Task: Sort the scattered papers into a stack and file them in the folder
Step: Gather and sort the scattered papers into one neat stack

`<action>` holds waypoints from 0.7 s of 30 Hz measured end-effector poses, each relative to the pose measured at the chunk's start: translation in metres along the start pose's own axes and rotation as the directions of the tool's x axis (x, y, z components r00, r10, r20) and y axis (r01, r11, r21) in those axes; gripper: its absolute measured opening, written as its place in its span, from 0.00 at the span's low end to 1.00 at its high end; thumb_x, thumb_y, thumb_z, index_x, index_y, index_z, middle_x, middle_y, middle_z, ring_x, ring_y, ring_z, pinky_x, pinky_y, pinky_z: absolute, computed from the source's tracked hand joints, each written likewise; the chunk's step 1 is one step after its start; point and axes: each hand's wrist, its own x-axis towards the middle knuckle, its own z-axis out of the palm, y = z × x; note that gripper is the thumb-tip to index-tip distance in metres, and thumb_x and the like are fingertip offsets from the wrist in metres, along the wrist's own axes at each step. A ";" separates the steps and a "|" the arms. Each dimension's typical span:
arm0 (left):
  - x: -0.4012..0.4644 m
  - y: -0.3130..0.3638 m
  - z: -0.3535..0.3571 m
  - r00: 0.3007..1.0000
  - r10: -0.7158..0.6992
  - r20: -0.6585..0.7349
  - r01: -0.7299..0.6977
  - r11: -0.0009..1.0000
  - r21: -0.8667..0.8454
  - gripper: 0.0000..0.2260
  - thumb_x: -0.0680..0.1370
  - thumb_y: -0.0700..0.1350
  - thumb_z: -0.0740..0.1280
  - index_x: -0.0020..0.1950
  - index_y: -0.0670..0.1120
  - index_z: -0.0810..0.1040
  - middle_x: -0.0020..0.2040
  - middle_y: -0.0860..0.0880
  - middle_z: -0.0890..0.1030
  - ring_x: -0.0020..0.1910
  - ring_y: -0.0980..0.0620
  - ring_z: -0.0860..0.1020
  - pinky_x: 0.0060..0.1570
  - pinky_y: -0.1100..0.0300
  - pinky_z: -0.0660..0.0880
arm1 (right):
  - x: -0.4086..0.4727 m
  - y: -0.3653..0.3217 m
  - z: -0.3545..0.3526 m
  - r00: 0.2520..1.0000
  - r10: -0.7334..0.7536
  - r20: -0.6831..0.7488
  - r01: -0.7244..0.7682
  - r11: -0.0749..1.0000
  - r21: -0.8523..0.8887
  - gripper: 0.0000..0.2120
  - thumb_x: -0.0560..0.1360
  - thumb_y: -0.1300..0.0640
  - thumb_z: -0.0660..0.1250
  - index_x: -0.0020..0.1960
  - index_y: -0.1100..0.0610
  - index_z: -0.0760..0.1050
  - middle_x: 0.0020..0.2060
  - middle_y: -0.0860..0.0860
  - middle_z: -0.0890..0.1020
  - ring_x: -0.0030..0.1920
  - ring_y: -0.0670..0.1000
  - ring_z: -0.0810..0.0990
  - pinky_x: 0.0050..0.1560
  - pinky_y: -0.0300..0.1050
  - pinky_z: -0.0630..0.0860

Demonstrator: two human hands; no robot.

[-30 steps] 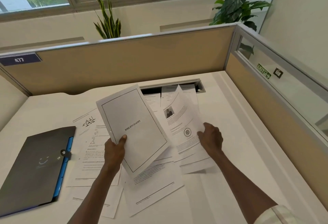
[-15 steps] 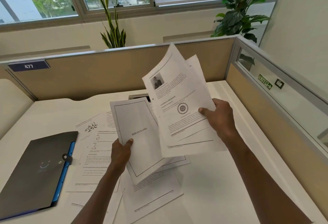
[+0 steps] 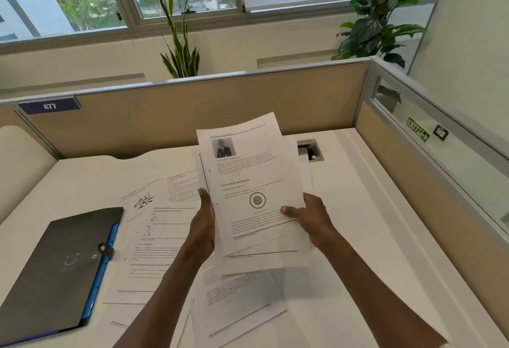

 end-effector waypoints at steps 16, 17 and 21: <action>0.018 0.001 0.000 0.936 0.341 -0.088 -0.331 0.937 0.107 0.18 0.63 0.50 0.82 0.51 0.59 0.84 0.51 0.51 0.87 0.49 0.51 0.86 0.43 0.52 0.83 | 0.026 0.007 0.023 0.980 -0.194 -0.048 0.198 0.975 0.101 0.16 0.65 0.62 0.79 0.50 0.54 0.80 0.43 0.49 0.85 0.45 0.48 0.83 0.41 0.39 0.80; 0.019 -0.002 -0.001 0.941 0.327 -0.082 -0.318 0.941 0.113 0.19 0.63 0.51 0.82 0.52 0.58 0.85 0.50 0.51 0.87 0.48 0.50 0.86 0.43 0.51 0.83 | 0.027 0.009 0.025 0.982 -0.184 -0.033 0.186 0.979 0.079 0.17 0.65 0.61 0.80 0.51 0.51 0.80 0.45 0.48 0.86 0.46 0.48 0.84 0.43 0.41 0.81; 0.025 -0.011 -0.001 0.952 0.303 -0.046 -0.294 0.945 0.143 0.18 0.66 0.47 0.81 0.54 0.58 0.84 0.51 0.51 0.87 0.49 0.50 0.86 0.44 0.51 0.84 | 0.033 0.015 0.031 0.986 -0.167 0.002 0.167 0.984 0.067 0.19 0.65 0.61 0.80 0.54 0.54 0.80 0.47 0.49 0.86 0.49 0.53 0.84 0.47 0.50 0.82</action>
